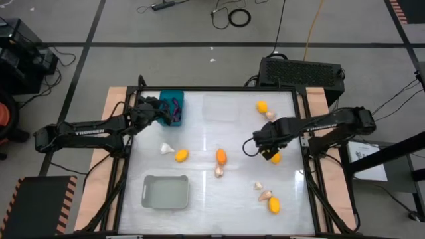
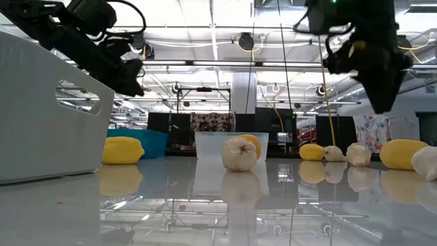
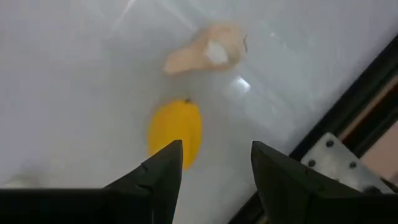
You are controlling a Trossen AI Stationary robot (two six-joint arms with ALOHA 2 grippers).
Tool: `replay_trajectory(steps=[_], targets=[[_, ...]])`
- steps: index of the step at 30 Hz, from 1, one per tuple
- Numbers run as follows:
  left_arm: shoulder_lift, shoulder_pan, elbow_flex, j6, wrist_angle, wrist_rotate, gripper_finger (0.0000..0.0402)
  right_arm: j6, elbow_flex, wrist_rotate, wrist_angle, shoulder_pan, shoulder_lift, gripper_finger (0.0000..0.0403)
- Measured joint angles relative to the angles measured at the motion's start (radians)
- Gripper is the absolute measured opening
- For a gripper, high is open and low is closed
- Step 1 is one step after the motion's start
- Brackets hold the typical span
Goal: Sort produce into baskets
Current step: Put the garlic into the transparent bin
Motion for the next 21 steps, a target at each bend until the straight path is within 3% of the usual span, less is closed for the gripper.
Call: replay_trajectory(steps=[4,12,21], targets=[[0.000,0.000,0.000,0.005,0.066,0.000,0.0171,-0.047,-0.072,0.044,0.118,-0.039,0.001,0.0200],[0.000,0.002,0.000,0.061,0.212,-0.001,0.0171,-0.153,-0.106,0.116,0.215,-0.103,0.001,0.0280],[0.000,0.003,0.000,0.062,0.257,-0.001,0.0171,-0.239,-0.185,0.112,0.331,-0.161,0.002,0.0339]])
